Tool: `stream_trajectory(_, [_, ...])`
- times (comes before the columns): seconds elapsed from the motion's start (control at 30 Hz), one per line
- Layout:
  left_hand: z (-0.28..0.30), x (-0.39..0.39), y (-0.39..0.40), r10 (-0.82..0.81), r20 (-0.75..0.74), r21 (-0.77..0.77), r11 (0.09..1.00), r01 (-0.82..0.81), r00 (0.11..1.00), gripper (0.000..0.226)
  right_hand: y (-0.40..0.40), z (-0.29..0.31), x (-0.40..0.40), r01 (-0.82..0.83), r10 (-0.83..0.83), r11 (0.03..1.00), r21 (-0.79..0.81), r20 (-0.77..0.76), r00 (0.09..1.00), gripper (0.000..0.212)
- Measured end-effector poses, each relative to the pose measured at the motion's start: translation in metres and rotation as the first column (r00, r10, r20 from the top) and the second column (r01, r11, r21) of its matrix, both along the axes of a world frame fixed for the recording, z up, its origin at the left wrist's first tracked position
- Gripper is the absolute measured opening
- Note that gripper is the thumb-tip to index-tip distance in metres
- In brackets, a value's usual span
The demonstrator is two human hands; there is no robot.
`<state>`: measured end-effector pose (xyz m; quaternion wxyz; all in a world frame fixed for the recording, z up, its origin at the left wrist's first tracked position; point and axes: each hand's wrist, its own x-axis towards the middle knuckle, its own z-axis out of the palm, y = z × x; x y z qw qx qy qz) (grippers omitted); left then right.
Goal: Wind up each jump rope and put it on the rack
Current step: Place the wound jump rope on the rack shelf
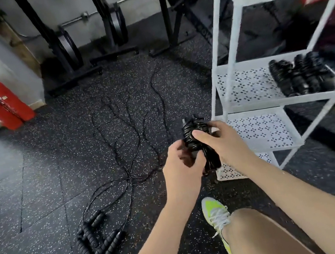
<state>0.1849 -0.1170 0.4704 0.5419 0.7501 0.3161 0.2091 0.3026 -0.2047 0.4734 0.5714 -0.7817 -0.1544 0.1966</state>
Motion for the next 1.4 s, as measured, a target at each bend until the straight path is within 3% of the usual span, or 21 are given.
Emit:
stream_trajectory(0.27, [0.032, 0.074, -0.075, -0.219, -0.047, 0.075, 0.972, 0.222, 0.974, 0.056, -0.097, 0.032, 0.054, 0.128, -0.124, 0.991, -0.03, 0.091, 0.988, 0.053])
stream_trajectory(0.5, [0.053, 0.169, -0.108, -0.224, -0.081, 0.123, 0.965, 0.233, 0.971, 0.044, -0.143, 0.047, 0.119, 0.23, -0.218, 0.973, -0.026, 0.227, 0.949, 0.043])
stream_trajectory(0.63, [0.057, 0.225, -0.102, -0.186, -0.133, 0.067, 0.978, 0.196, 0.974, 0.043, -0.145, 0.041, 0.159, 0.211, -0.137, 0.965, -0.157, 0.384, 0.913, 0.029])
stream_trajectory(0.77, [0.058, 0.264, -0.094, -0.189, -0.27, 0.14, 0.962, 0.233, 0.944, 0.041, -0.149, 0.026, 0.193, 0.225, 0.027, 0.897, -0.38, 0.555, 0.832, 0.03])
stream_trajectory(0.9, [0.049, 0.29, -0.089, -0.215, -0.347, 0.154, 0.947, 0.282, 0.913, 0.036, -0.156, 0.014, 0.21, 0.241, 0.151, 0.812, -0.531, 0.591, 0.793, 0.028])
stream_trajectory(1.07, [0.033, 0.296, -0.091, -0.23, -0.337, 0.131, 0.949, 0.287, 0.913, 0.029, -0.159, 0.009, 0.214, 0.238, 0.149, 0.824, -0.515, 0.602, 0.784, 0.028])
stream_trajectory(1.4, [0.038, 0.269, -0.085, -0.299, -0.352, 0.242, 0.886, 0.395, 0.887, 0.028, -0.149, 0.019, 0.189, 0.209, 0.139, 0.857, -0.47, 0.602, 0.787, 0.025])
